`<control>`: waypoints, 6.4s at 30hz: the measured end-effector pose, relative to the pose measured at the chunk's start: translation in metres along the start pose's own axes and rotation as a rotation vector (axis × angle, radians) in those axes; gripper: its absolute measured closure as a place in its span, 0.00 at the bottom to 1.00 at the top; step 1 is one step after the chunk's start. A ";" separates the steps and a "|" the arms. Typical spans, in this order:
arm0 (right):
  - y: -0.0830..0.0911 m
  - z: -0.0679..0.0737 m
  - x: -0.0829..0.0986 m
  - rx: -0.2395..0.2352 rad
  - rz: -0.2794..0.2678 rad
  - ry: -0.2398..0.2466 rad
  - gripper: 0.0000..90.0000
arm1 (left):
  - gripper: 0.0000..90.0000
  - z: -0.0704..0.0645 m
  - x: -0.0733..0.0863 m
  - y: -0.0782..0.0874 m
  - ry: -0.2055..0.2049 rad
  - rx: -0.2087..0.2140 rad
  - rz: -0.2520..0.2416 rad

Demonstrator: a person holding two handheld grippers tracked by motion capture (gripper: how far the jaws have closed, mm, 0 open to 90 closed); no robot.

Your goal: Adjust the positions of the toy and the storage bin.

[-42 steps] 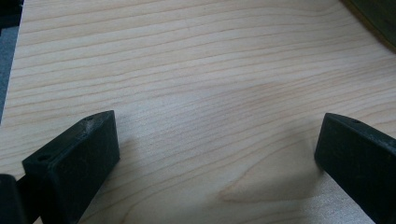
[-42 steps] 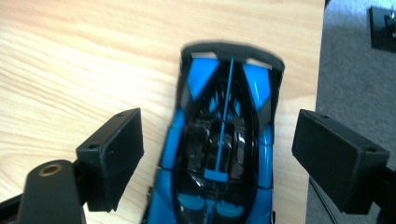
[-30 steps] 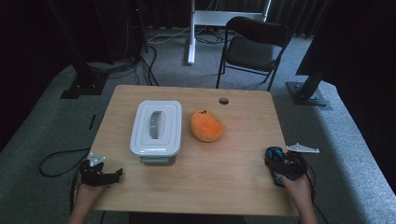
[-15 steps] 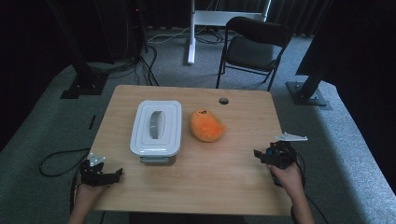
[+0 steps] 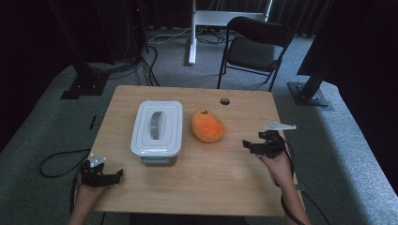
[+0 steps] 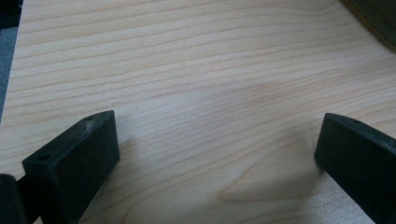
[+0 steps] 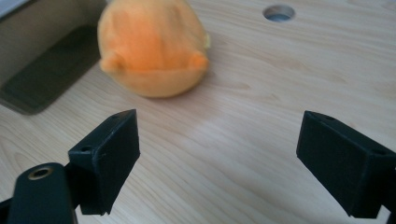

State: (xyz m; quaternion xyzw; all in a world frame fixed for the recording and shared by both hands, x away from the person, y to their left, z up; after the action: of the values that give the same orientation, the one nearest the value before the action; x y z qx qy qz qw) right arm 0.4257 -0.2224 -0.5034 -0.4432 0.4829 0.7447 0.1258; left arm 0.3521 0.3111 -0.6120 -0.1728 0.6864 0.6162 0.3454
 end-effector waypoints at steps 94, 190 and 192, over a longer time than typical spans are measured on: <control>-0.132 0.064 -0.042 -0.056 0.132 0.104 0.66 | 0.00 0.000 0.001 0.001 -0.006 0.005 -0.001; -0.014 -0.120 0.005 0.259 0.117 -0.213 0.28 | 0.00 0.000 0.001 0.001 0.000 -0.002 0.001; -0.010 -0.116 0.003 0.246 0.120 -0.191 0.17 | 0.00 0.000 0.001 0.001 -0.002 0.000 0.002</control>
State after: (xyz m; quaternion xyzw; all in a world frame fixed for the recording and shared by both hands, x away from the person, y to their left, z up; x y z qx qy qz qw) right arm 0.4930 -0.3147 -0.5278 -0.3220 0.5819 0.7248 0.1799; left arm 0.3503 0.3113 -0.6120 -0.1716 0.6863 0.6167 0.3453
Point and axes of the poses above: each handheld gripper's, and its own axes: y roughly backward along the jaws, x roughly out of its underside, z roughly to its left, the point moved 9 cm from there along -y, roughly forward along the jaws, and after that the axes turned 1 degree about y, right-handed, at the moved point
